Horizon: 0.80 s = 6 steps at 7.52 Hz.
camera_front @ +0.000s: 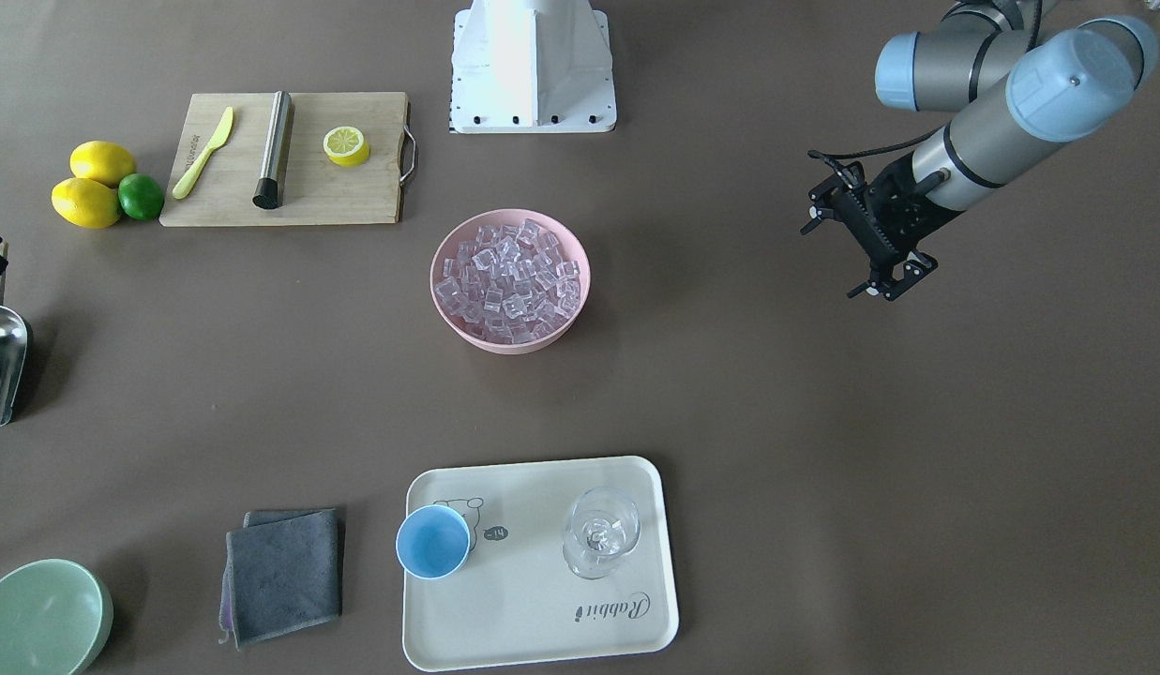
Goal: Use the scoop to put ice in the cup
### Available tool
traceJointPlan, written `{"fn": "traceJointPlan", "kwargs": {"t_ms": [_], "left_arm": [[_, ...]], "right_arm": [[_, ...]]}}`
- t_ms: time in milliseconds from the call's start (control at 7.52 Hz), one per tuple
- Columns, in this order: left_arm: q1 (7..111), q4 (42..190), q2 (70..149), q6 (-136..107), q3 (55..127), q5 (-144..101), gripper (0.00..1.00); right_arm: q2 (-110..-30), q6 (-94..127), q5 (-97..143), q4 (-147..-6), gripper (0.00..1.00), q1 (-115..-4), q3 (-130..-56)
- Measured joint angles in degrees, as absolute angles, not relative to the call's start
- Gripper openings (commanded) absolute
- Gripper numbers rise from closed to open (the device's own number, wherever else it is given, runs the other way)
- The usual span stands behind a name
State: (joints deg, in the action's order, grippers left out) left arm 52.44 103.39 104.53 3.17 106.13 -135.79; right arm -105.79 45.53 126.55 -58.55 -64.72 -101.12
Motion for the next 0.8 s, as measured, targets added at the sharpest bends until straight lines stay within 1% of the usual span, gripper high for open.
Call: {"fn": "traceJointPlan", "kwargs": {"t_ms": [133, 266, 399, 532, 798], "left_arm": [[49.6, 106.7, 105.0, 3.3, 106.1, -135.5, 0.99], [46.7, 111.4, 105.8, 3.5, 104.5, -133.8, 0.99], [43.8, 117.1, 106.7, 3.8, 102.0, -131.4, 0.99], [41.7, 122.6, 108.0, 4.0, 99.0, -129.9, 0.99], [39.1, 133.9, 110.7, 4.9, 91.9, -128.7, 0.99]], "right_arm": [[-107.1, 48.6, 124.8, -52.9, 0.86, -63.0, -99.4], [-108.3, 50.8, 121.9, -48.7, 0.82, -60.7, -98.6], [-108.9, 51.8, 119.9, -46.7, 0.77, -58.5, -98.8], [-109.4, 51.9, 118.4, -45.7, 0.70, -56.8, -99.3], [-110.7, 51.1, 115.2, -43.1, 0.70, -54.0, -99.9]]}}
